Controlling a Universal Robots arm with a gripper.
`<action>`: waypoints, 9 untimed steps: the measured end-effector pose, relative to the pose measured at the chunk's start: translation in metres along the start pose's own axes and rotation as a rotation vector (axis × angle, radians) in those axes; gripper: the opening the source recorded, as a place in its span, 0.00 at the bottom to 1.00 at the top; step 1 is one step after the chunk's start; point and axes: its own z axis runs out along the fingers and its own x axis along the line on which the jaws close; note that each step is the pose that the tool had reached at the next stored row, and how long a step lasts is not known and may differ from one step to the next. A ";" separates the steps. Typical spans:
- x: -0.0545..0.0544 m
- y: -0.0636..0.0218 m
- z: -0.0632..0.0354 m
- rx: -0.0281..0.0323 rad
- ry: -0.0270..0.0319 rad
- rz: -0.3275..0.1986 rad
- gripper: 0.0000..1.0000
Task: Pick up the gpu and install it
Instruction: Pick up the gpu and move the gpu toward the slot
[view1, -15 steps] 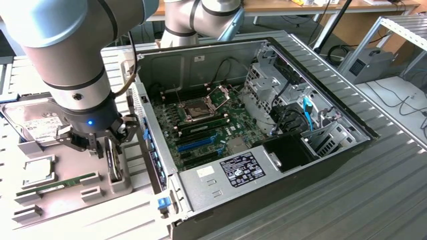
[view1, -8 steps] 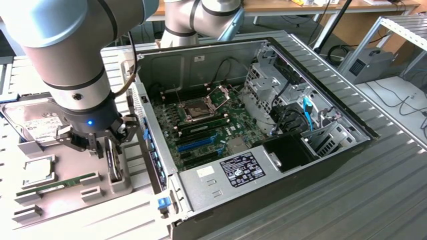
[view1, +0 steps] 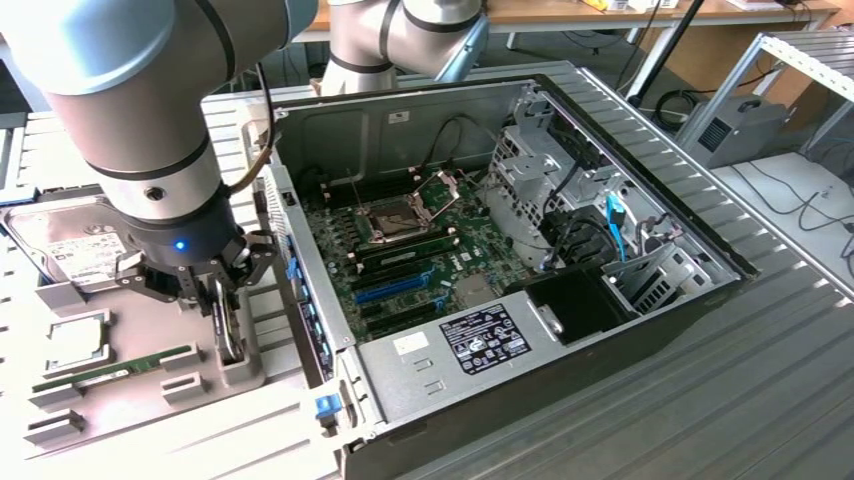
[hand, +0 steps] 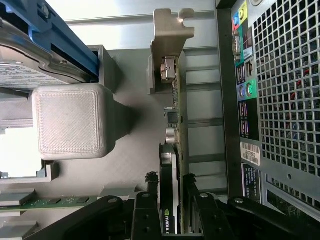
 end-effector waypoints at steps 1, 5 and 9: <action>0.000 0.0000 0.0000 0.0000 0.0000 0.000 0.33; 0.000 0.0000 0.0000 0.0000 0.0000 0.000 0.33; -0.001 0.0001 0.0000 0.0000 0.0000 0.000 0.33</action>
